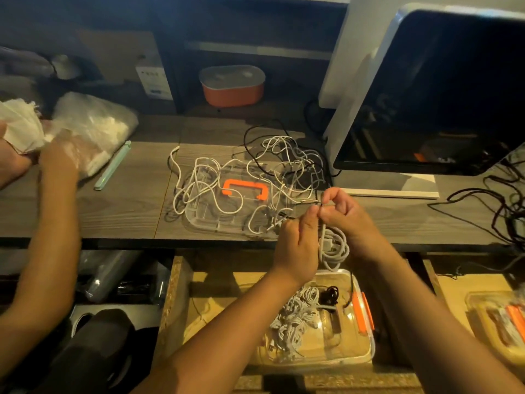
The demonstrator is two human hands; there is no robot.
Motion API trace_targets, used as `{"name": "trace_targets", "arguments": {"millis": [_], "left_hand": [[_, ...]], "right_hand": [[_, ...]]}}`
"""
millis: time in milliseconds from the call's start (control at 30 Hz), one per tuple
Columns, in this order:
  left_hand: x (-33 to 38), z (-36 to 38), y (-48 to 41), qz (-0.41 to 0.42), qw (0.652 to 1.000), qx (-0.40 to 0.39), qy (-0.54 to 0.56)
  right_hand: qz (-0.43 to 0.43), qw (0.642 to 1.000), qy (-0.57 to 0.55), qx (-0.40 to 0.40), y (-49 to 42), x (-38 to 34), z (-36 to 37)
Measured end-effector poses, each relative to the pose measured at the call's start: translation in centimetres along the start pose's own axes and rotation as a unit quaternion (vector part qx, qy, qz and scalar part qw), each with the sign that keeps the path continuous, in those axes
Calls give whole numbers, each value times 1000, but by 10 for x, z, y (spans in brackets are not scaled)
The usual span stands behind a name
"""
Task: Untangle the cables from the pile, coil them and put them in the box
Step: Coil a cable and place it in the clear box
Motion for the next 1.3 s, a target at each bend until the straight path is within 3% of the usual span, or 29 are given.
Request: {"name": "trace_targets", "arguments": {"millis": [133,233,300,367,467,533,567,667,700,767,933,1067,1167,1300], "left_hand": [[1,-15,5,13,992,107,-60],[10,-24,1,16,982,172,-72],[19,-31,-8,20,976,199,-82],[30,-39,-16,62,952,223,-200],[24,-52,-22,102,908,227,-338],[8,-61,-25,81,887,218,-398],[0,-63,-26,64,876,207,-431],[-18,-56,-24,40,854,145,-499],[-24,-51,-22,44,859,114,-498],[-27,-39,-16,68,876,45,-476],[-9,-27,-11,79,934,-34,-347],[-5,-18,-4,33,980,-101,-165],[5,-26,-2,37,996,-26,-80],[0,-46,-4,-8,991,134,-12]], "right_hand": [[-31,987,96,129,-5,16,4],[-23,978,168,119,2,32,16],[9,982,153,108,8,49,27],[19,980,149,132,9,57,32],[43,944,302,121,7,53,27],[76,908,408,50,4,46,28],[100,874,476,6,4,45,31],[144,721,672,-85,-1,40,34],[148,700,693,-91,-3,31,33],[160,721,668,-86,-6,13,26],[162,881,435,-87,-7,-9,9],[146,950,269,-59,-3,-14,-10],[126,983,121,-54,0,-2,-9],[129,985,116,21,4,30,16]]}}
Point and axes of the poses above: each hand's wrist, its own y-axis away from the middle knuckle, its own z-axis out of the palm, x = y × z, the point moved 7 cm from there along -y, towards the middle knuckle, and after that the axes turned 11 degrees about -x, right-handed, at the moved point
